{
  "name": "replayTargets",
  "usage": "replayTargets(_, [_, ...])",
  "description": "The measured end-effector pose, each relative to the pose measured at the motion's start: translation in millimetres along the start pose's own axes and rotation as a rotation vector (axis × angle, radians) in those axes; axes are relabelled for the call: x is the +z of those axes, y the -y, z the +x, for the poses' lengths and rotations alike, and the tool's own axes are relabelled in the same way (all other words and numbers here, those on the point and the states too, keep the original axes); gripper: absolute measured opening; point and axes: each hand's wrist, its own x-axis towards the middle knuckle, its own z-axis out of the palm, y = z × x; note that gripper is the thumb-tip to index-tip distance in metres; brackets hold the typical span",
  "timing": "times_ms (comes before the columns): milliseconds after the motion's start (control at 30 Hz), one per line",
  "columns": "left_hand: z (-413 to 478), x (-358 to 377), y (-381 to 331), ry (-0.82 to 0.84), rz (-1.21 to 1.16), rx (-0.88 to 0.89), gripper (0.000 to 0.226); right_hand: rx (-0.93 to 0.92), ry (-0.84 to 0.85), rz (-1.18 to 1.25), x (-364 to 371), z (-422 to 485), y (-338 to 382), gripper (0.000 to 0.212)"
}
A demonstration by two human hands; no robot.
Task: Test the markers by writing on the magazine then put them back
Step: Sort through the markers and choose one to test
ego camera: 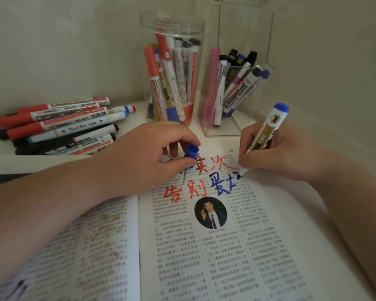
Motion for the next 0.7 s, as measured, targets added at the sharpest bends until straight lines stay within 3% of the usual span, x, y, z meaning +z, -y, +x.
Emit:
replayTargets(500, [-0.3,1.1,0.7,0.006,0.002,-0.004,0.026,0.000,-0.049,-0.005,0.5,0.8,-1.1,0.011])
replayTargets(700, [-0.3,0.4,-0.3,0.017,0.001,-0.002,0.026,0.017,0.068,0.015,-0.8,-3.3,2.0,0.021])
